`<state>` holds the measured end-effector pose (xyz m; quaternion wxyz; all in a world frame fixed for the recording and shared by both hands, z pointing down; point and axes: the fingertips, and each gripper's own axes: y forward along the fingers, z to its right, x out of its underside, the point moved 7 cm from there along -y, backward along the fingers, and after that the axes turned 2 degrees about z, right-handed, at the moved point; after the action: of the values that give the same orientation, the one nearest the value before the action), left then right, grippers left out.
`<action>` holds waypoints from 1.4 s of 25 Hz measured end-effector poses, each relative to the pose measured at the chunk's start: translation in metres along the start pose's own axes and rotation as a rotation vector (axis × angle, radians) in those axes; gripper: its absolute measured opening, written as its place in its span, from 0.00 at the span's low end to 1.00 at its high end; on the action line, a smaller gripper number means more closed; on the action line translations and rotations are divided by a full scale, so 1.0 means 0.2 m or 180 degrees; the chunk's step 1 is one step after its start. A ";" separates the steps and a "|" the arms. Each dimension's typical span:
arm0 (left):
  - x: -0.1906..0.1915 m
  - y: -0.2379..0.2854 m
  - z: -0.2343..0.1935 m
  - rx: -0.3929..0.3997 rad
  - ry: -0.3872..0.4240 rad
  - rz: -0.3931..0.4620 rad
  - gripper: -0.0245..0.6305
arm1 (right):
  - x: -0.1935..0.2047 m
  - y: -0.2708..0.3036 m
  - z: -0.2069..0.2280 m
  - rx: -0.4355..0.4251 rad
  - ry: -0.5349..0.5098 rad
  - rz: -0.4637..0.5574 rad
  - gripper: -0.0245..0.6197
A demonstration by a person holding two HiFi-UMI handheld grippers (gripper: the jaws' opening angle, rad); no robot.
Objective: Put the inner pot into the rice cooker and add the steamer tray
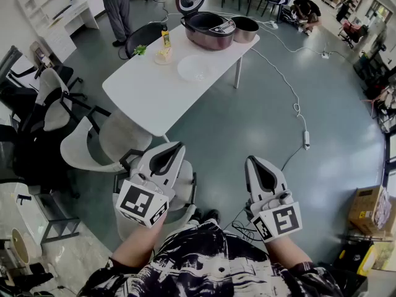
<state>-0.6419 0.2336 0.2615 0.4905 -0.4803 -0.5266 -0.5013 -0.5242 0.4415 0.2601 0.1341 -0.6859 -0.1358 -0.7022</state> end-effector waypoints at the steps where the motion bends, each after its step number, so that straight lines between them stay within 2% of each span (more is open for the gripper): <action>1: 0.00 0.00 0.00 0.0002 0.0002 0.0000 0.04 | 0.00 0.00 0.00 0.0001 0.0001 0.0001 0.03; 15: 0.00 -0.01 0.00 0.0015 -0.0013 0.0000 0.04 | -0.01 0.00 -0.01 -0.0023 0.0038 0.0011 0.03; 17: 0.00 -0.01 -0.01 0.0019 -0.0014 0.0000 0.04 | -0.01 0.01 -0.02 -0.0085 0.0117 0.0075 0.03; 19: 0.00 -0.01 -0.01 0.0022 -0.0021 -0.0001 0.04 | -0.01 0.02 -0.03 -0.0267 0.0253 0.0184 0.04; 20: 0.00 -0.01 -0.01 0.0022 -0.0025 -0.0001 0.04 | -0.01 0.04 -0.04 -0.0387 0.0336 0.0249 0.17; 21: 0.00 -0.01 -0.01 0.0021 -0.0027 -0.0001 0.04 | -0.01 0.05 -0.04 -0.0476 0.0411 0.0320 0.60; 23: 0.00 -0.01 -0.01 0.0020 -0.0028 0.0002 0.04 | -0.02 0.05 -0.05 -0.0527 0.0415 0.0413 0.77; 25: 0.00 -0.01 -0.01 0.0022 -0.0027 0.0009 0.04 | -0.02 0.05 -0.06 -0.0552 0.0311 0.0404 0.80; 35: 0.01 0.01 -0.01 0.0040 -0.0014 -0.0015 0.04 | -0.01 0.06 -0.06 -0.0598 0.0240 0.0343 0.81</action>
<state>-0.6408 0.2321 0.2629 0.4912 -0.4772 -0.5319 -0.4981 -0.5319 0.4263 0.2579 0.1117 -0.6748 -0.0271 -0.7290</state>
